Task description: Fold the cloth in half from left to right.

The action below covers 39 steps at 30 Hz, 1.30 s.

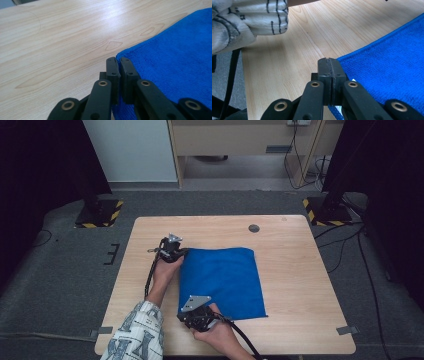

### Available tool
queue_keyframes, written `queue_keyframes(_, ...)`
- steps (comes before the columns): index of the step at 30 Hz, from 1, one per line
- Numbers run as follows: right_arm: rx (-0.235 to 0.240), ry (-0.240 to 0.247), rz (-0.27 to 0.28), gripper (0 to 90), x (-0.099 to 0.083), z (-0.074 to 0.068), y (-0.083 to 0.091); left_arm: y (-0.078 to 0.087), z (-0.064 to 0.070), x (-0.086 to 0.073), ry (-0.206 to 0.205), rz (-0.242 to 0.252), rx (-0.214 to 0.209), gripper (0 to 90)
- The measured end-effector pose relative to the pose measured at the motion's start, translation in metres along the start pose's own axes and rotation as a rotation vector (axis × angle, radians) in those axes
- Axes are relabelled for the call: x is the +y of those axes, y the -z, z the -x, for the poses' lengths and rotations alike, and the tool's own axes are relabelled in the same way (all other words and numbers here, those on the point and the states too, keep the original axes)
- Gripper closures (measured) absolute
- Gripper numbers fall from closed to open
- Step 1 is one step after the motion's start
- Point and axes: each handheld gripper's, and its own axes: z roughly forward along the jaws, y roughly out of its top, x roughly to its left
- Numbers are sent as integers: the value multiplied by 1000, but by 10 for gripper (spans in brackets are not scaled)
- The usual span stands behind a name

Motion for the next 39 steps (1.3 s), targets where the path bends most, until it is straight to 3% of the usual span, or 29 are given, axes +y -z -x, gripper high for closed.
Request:
queue_keyframes(22,-23,16,57,895,17,-10,17,21,2,20,-11,3,-10,867)
queue_keyframes(39,-26,12,77,896,29,-25,4,33,-13,17,-9,1,-14,867)
